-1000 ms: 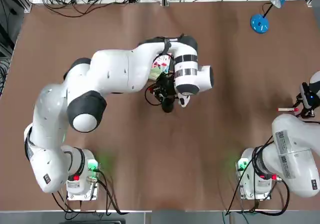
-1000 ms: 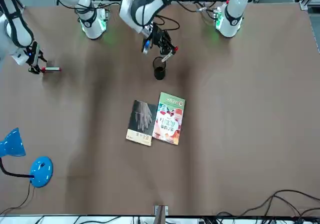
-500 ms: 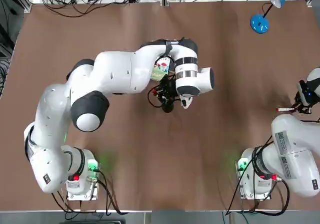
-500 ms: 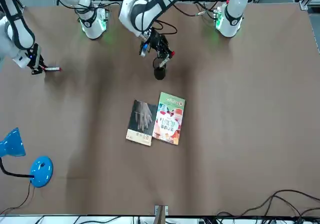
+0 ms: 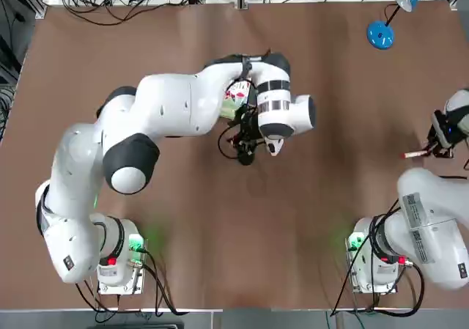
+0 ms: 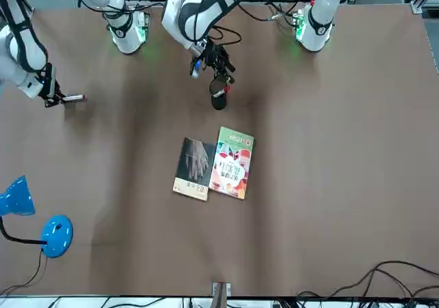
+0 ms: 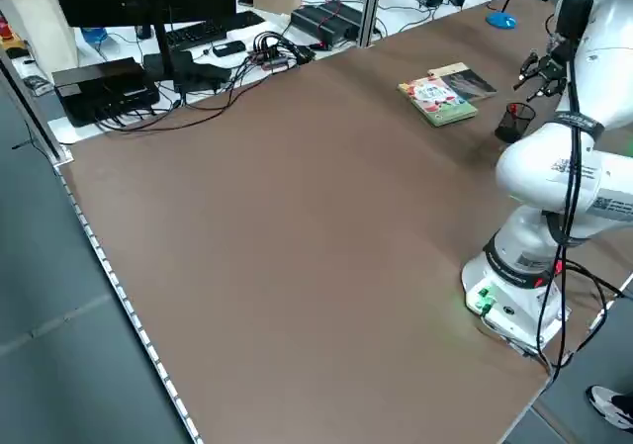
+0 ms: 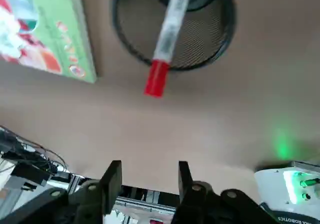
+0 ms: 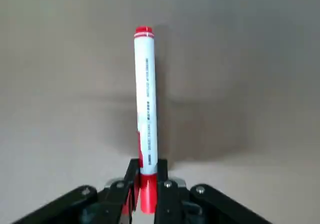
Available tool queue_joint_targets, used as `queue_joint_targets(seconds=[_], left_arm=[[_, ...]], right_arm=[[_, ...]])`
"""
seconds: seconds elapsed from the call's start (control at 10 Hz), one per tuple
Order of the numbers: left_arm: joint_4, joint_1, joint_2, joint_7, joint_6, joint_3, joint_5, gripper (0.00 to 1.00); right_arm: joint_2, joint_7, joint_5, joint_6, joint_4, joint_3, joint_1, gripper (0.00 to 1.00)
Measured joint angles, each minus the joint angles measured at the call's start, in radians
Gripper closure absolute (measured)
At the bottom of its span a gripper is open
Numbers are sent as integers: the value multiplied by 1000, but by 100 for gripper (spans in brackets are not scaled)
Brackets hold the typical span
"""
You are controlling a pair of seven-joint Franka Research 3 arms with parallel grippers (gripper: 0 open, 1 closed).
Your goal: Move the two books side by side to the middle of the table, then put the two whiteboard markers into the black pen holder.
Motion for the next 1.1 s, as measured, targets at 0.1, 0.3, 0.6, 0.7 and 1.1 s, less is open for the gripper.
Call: queue_joint_targets(seconds=[0.1,0.3,0.6,0.7,1.1], left_arm=[[3,34,-31,-58,-45,3,0,27],[3,154,-90,-113,-79,8,3,10],[6,414,-182,-133,-58,6,-12,9],[7,505,-224,-143,-14,6,-44,7],[7,875,-398,-172,175,14,-258,0]], right_arm=[[-31,-9,59,-137,75,60,1,82],[-126,2,147,-418,259,191,7,82],[-179,108,161,-682,508,386,14,82],[-189,152,161,-747,564,434,14,82],[-212,573,169,-949,741,769,21,82]])
